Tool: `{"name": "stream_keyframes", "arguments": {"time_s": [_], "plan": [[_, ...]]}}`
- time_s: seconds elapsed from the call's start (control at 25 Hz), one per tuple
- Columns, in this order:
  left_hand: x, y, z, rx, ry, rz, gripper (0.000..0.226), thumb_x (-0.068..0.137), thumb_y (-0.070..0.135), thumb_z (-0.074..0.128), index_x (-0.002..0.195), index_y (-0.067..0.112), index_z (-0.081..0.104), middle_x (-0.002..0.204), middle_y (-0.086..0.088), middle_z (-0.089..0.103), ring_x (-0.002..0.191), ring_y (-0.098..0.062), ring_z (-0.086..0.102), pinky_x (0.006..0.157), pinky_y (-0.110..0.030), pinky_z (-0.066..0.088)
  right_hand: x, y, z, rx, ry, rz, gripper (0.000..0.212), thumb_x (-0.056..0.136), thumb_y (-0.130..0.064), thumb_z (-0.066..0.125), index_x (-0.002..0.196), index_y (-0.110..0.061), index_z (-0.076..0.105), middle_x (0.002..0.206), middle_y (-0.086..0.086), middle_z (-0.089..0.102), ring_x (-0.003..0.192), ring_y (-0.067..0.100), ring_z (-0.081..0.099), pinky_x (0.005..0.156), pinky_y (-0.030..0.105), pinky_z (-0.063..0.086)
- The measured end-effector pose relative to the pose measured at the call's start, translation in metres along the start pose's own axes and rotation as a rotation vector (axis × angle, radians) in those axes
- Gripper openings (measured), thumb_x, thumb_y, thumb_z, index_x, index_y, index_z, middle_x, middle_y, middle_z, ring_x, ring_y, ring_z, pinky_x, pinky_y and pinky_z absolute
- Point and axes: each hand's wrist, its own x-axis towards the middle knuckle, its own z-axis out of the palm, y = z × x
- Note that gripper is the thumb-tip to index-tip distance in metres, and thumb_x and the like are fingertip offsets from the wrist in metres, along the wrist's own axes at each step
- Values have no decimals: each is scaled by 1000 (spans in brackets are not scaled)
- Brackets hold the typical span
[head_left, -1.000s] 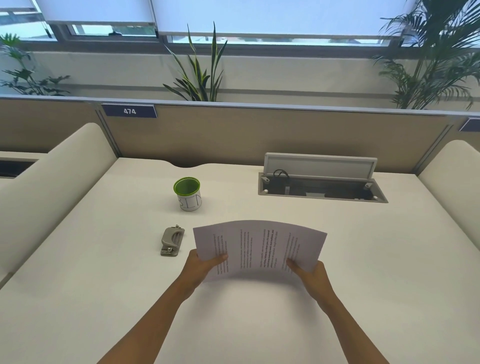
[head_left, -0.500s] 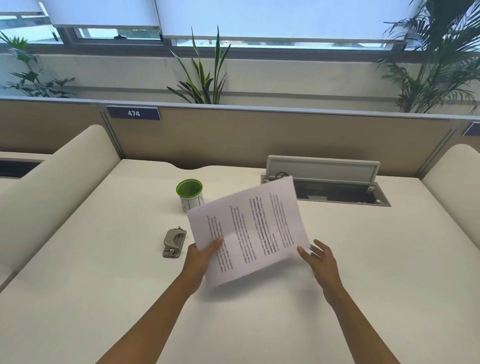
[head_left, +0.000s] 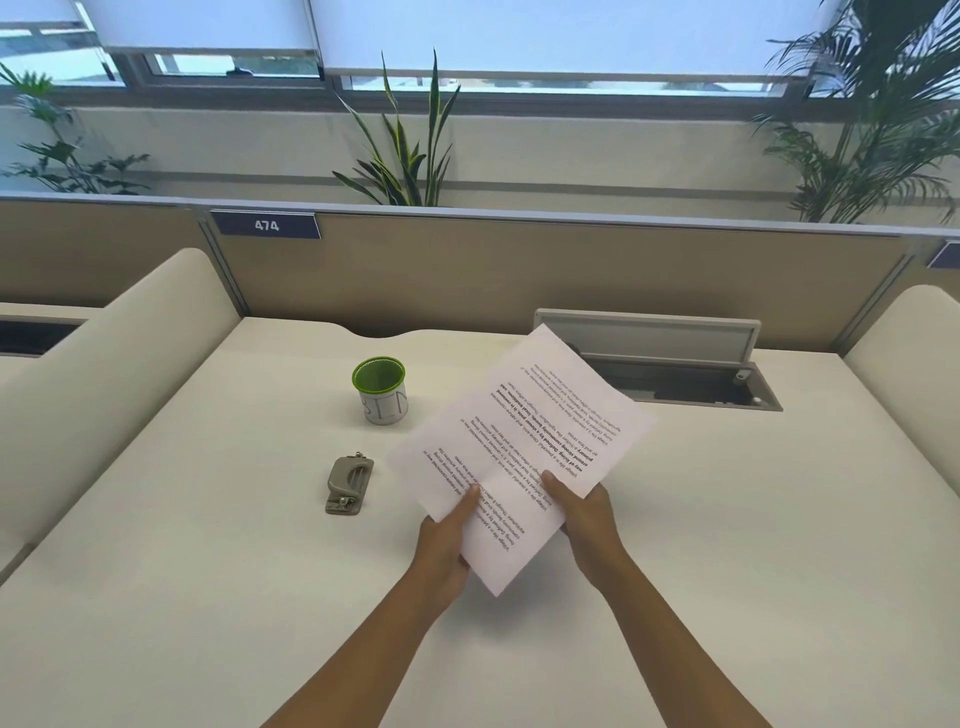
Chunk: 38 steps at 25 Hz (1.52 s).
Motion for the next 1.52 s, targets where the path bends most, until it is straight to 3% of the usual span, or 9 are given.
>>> {"name": "stream_keyframes", "arguments": {"time_s": [0.16, 0.24, 0.36, 0.48, 0.6, 0.72, 0.88, 1.08, 1.52], "plan": [[3, 17, -12, 85, 8, -81, 50, 85, 39, 72, 129, 16, 65, 118, -5, 76, 102, -22, 74, 72, -35, 61, 4, -7, -15, -55, 41, 7, 40, 94, -11, 69, 134, -15, 62, 126, 4, 73, 116, 27, 70, 99, 49, 55], [6, 36, -28, -9, -85, -128, 70, 81, 66, 63, 131, 18, 66, 130, -7, 70, 110, -25, 70, 81, -39, 59, 4, -14, -26, -99, 26, 28, 40, 94, -12, 69, 133, -16, 63, 125, 3, 75, 113, 26, 71, 92, 45, 56], [9, 65, -49, -81, -260, -243, 94, 76, 85, 48, 138, 15, 61, 143, -13, 59, 128, -35, 58, 96, -48, 52, 4, -22, -43, -184, -94, 95, 42, 94, -13, 70, 135, -16, 62, 125, 4, 75, 113, 29, 72, 100, 53, 55], [13, 77, -41, 201, -332, -292, 84, 86, 77, 42, 138, 13, 60, 141, -16, 60, 133, -37, 54, 103, -48, 44, 3, -26, -49, -321, -254, 146, 38, 93, -17, 71, 131, -18, 65, 123, 3, 76, 111, 27, 74, 96, 48, 59], [11, 78, -19, 426, -332, -248, 54, 90, 56, 59, 129, 20, 68, 130, -13, 69, 115, -31, 68, 91, -40, 56, 1, -25, -41, -374, -307, 121, 34, 92, -16, 72, 126, -15, 69, 119, 3, 78, 106, 22, 76, 82, 32, 63], [14, 71, -9, 500, -259, -168, 44, 85, 37, 75, 121, 11, 72, 116, -14, 76, 100, -31, 75, 78, -37, 61, 3, -20, -33, -402, -192, 53, 32, 92, -16, 73, 124, -14, 70, 117, 4, 78, 105, 24, 76, 96, 45, 59], [19, 63, -2, 497, -193, 41, 27, 85, 13, 77, 111, 11, 75, 110, -12, 78, 95, -27, 76, 74, -32, 61, 5, -19, -23, -428, -37, -115, 27, 95, -22, 70, 121, -13, 71, 112, 3, 79, 100, 24, 76, 88, 44, 62], [19, 62, 7, 551, -143, 231, 17, 84, 19, 79, 100, 25, 78, 101, 4, 80, 92, -17, 75, 78, -31, 56, 8, -15, -14, -414, 46, -273, 24, 97, -23, 67, 118, -12, 72, 110, 6, 78, 96, 25, 74, 79, 39, 63], [18, 39, -16, 571, -153, 195, 24, 81, 27, 83, 104, 28, 77, 105, 6, 80, 96, -13, 75, 77, -26, 57, 1, 12, -28, -486, 15, -212, 22, 97, -26, 67, 115, -15, 74, 106, 1, 79, 98, 20, 74, 87, 45, 62]]}}
